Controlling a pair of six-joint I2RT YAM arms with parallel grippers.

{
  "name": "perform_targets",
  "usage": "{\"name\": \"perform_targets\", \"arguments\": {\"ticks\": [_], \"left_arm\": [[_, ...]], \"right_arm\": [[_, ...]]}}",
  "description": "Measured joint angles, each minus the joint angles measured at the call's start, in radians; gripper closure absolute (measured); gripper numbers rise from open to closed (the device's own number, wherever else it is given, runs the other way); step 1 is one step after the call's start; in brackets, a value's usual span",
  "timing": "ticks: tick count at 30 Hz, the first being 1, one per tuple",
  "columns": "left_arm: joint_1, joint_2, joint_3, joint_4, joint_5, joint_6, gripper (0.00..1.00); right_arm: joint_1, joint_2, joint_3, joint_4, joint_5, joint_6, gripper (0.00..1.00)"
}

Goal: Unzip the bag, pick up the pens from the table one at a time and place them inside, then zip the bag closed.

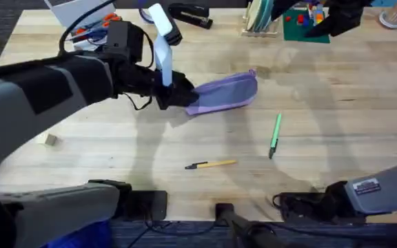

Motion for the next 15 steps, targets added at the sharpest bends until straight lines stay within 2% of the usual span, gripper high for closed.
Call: {"name": "perform_targets", "arguments": {"ticks": [15], "left_arm": [[0.0,0.0,0.0,0.0,0.0,0.0,0.959]], "right_arm": [[0.003,0.0,0.0,-0.029,0.0,0.0,0.006]]}}
